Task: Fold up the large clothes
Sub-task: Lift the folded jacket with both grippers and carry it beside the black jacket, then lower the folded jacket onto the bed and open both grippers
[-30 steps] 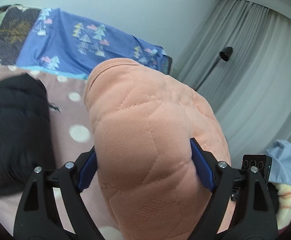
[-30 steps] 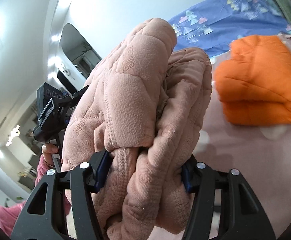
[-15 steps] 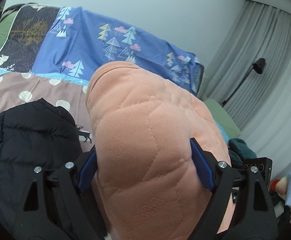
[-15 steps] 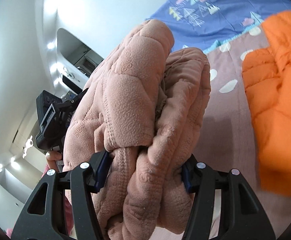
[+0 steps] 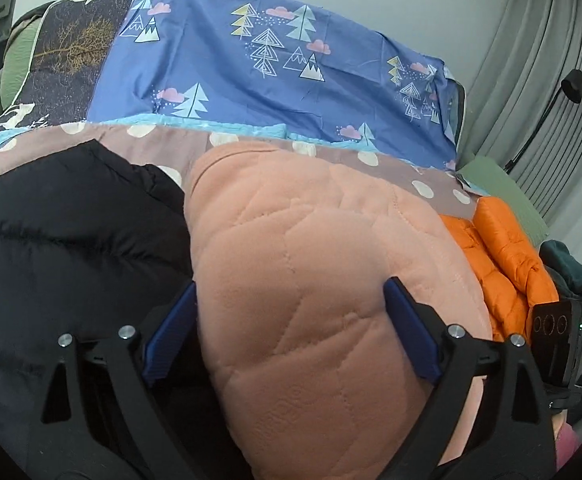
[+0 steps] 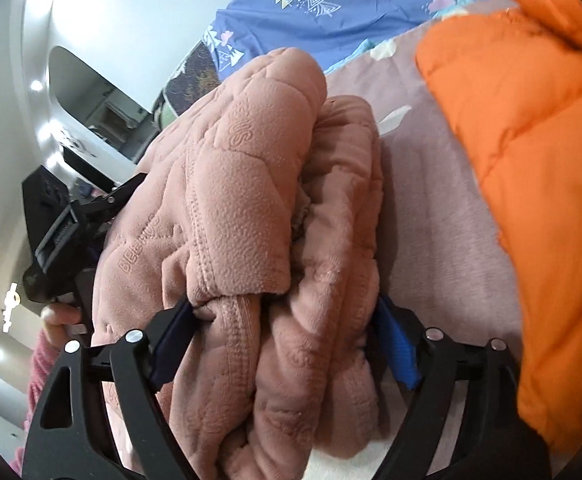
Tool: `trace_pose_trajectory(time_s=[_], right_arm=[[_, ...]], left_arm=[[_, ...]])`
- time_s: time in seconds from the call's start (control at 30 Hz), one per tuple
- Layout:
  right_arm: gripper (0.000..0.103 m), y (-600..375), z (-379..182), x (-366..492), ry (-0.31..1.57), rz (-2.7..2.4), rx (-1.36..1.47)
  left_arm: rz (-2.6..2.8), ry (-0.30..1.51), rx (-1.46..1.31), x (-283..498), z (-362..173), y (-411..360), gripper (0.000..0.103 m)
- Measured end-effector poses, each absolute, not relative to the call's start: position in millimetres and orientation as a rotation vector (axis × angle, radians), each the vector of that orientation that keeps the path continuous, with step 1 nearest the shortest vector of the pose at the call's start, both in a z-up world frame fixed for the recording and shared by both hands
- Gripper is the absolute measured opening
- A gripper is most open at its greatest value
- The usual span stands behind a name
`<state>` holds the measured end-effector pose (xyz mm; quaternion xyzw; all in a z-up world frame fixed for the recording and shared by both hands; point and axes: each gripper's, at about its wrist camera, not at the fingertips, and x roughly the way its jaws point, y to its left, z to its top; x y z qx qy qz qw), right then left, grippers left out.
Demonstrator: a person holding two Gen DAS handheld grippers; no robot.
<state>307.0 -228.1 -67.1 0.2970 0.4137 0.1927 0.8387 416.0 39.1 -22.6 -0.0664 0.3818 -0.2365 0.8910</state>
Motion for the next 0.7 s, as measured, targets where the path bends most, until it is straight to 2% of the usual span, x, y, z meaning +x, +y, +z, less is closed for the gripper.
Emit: trace_pose_trajectory(time_s=[0.27, 0.47, 0.7], right_arm=[[0.083, -218.2, -26.0, 270.9, 0.828, 0.277, 0.461], [0.083, -204.2, 19.4, 219.3, 0.728, 0.192, 0.286], [0.087, -198.2, 65.6, 159.8, 0.635, 0.144, 0.208]], left_arm=[[-0.438, 0.707, 0.016, 363.4, 11.2, 34.4, 0.101], [-0.424, 0.647, 0.100, 302.9, 39.4, 25.6, 0.101], [-0.412, 0.581, 0.113, 228.8, 72.0, 19.7, 0.101]])
